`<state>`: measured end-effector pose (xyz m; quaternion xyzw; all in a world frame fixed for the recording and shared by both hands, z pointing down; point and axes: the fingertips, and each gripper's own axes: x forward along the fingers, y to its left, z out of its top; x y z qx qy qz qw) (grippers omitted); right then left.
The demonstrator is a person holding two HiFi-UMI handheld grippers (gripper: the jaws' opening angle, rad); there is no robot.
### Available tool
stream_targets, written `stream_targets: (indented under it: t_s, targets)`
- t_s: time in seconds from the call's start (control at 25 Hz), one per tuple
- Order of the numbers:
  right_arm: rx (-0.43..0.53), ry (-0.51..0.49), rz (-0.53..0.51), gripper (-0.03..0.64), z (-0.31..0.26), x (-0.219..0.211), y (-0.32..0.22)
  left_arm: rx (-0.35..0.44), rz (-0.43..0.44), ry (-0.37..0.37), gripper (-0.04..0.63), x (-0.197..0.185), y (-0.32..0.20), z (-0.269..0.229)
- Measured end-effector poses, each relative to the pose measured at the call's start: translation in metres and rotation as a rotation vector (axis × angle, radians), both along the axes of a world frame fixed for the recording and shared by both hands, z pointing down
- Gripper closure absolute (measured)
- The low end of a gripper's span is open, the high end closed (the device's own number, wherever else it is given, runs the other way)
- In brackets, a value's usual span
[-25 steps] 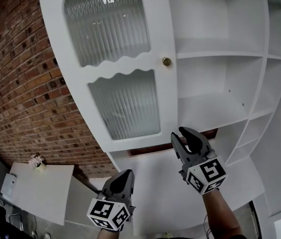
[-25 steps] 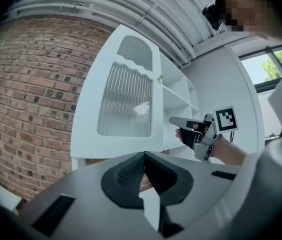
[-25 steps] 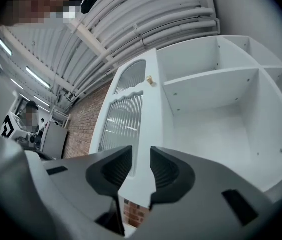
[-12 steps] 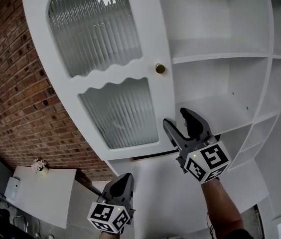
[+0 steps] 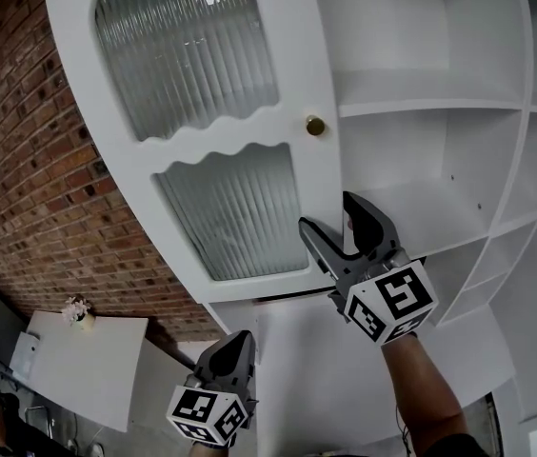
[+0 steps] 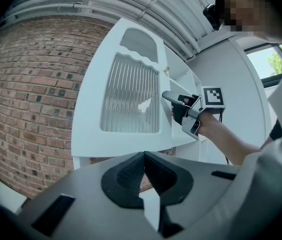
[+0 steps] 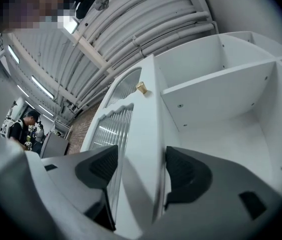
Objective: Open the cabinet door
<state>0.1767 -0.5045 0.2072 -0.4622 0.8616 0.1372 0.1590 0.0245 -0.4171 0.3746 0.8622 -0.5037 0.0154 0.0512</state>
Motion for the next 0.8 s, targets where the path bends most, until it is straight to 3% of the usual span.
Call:
stream_targets:
  t_s: [0.32, 0.8]
  targets:
    - [-0.013, 0.080, 0.083, 0.301, 0.003, -0.010, 0.002, 0.001, -0.013, 0.007, 0.589, -0.008, 0.009, -0.001]
    - [-0.041, 0.046, 0.084, 0.304, 0.004, -0.009, 0.019, 0.007, -0.012, 0.018, 0.589, -0.016, 0.021, 0.001]
